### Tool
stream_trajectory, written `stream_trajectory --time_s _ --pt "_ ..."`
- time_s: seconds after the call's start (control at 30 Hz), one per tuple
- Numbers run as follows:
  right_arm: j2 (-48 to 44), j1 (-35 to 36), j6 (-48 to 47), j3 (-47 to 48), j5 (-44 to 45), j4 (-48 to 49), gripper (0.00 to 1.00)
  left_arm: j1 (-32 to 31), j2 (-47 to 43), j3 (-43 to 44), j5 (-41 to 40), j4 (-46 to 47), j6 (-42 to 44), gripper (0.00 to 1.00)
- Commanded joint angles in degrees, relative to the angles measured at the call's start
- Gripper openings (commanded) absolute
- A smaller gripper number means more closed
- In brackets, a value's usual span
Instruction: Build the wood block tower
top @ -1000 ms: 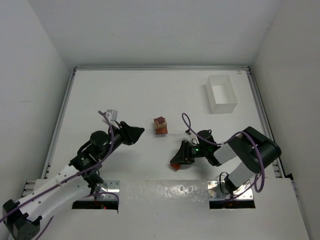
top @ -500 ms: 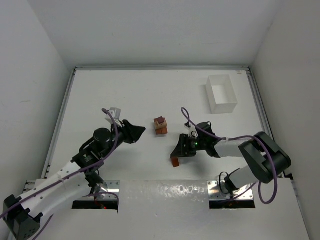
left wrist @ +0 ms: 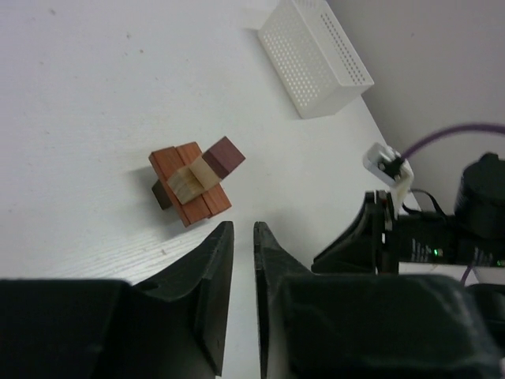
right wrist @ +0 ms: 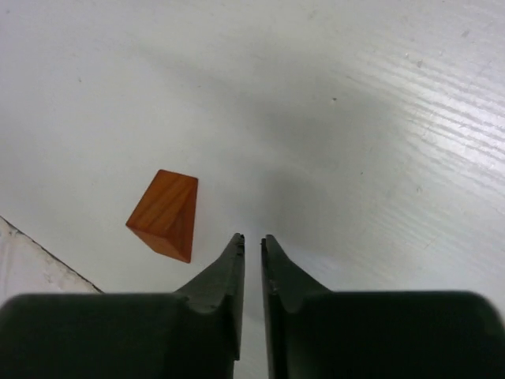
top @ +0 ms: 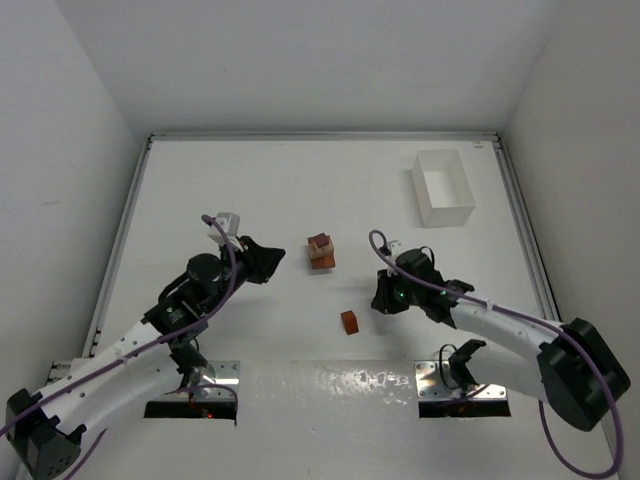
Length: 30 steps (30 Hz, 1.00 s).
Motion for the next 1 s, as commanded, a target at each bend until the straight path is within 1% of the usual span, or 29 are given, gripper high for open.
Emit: stream_trajectory --time_s 0.0,0.03,0.07,0.1,0.13,0.17,0.23,0.27,0.43,0.6,0.83,0.97 --pt "-3.2 6.1 -0.3 1.3 9.3 -4.4 0.10 -0.4 -2.7 3.4 -4.8 0.2 1.1 0.13" --pt "-3.3 7.5 -0.1 2.2 12.5 -5.5 0.11 -0.4 -3.2 3.5 -5.7 -0.3 1.1 0.12" --pt "-3.3 8.9 0.2 2.7 14.0 -5.9 0.14 -0.4 -3.6 3.6 -6.9 -0.6 1.1 0.11" --pt "-3.1 11.5 0.5 3.3 15.4 -6.3 0.21 -0.4 -4.0 3.7 -7.3 -0.6 1.1 0.11" --pt "-2.2 12.8 1.0 4.4 16.7 -6.7 0.45 -0.4 -4.7 3.7 -7.6 -0.6 1.2 0.10" --pt "-1.4 14.0 1.1 5.1 18.4 -7.0 0.54 -0.4 -5.0 3.8 -7.8 -2.7 1.2 0.10" --pt "0.5 17.3 1.0 7.7 20.4 -8.1 0.65 -0.4 -5.4 3.8 -7.7 -2.9 1.2 0.10" --pt "2.6 19.3 1.0 8.6 22.6 -8.5 0.68 -0.4 -5.5 3.8 -7.6 -3.2 1.3 0.10" --pt "7.3 22.9 0.2 12.6 23.9 -8.1 0.69 -0.4 -6.1 3.7 -7.5 -3.8 1.4 0.10" --pt "10.1 23.9 0.3 14.9 23.2 -8.1 0.66 -0.4 -6.4 3.5 -7.6 -3.6 1.4 0.10" --pt "13.7 25.3 2.5 15.3 20.5 -6.7 0.61 -0.4 -6.5 3.1 -7.4 -3.1 1.5 0.10" --pt "14.7 25.5 4.0 14.2 18.4 -3.9 0.58 -0.4 -6.7 2.8 -7.3 -2.7 1.5 0.10"
